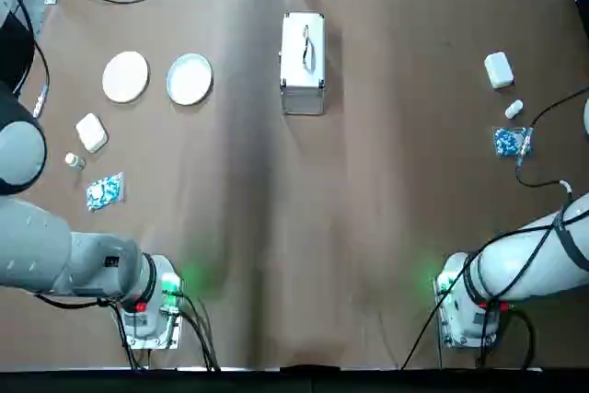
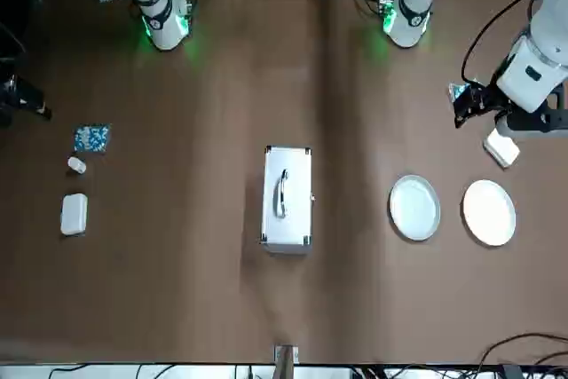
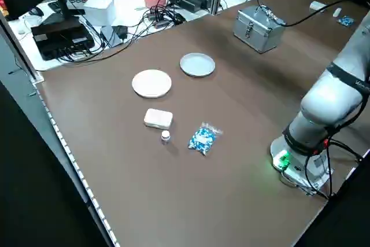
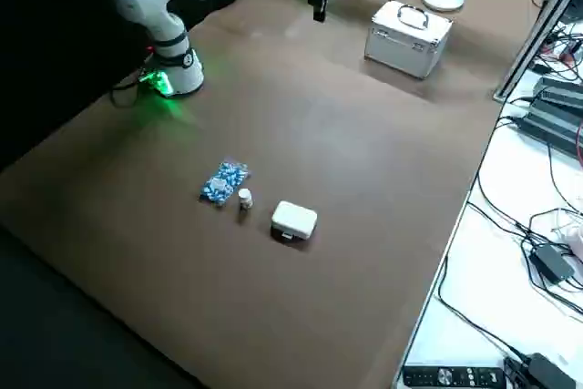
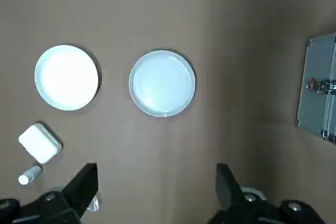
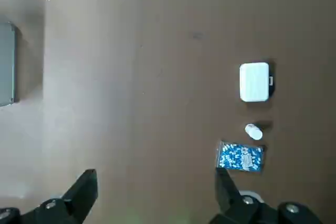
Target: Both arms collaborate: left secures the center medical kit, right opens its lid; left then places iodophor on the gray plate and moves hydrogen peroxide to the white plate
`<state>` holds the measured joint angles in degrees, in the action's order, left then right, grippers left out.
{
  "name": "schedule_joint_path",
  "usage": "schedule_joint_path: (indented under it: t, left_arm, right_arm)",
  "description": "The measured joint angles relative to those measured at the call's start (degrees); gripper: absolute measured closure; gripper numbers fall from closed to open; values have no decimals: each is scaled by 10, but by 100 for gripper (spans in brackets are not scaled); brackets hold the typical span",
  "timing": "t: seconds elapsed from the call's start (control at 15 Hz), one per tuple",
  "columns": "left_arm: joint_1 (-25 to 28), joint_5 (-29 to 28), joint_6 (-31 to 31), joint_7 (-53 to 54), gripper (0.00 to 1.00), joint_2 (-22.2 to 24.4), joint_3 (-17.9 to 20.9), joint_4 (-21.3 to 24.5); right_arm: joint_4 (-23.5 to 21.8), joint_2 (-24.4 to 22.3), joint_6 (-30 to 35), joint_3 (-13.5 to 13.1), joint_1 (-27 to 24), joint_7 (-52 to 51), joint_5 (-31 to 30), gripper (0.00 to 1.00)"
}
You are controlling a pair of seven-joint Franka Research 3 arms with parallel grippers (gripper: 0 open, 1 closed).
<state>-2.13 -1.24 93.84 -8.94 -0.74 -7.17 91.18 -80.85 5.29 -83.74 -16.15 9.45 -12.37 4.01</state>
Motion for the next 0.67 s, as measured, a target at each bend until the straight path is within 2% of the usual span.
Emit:
schedule_joint_path:
  t: [0.33,0.67]
  left_arm:
    - [0,0,-11,0,0,-3,0,0]
    - [0,0,-11,-1,0,-27,0,-1]
  right_arm:
    - [1,-2,-1,0,0,0,-1,1]
    - [1,-2,-5,0,1,0,-1,1]
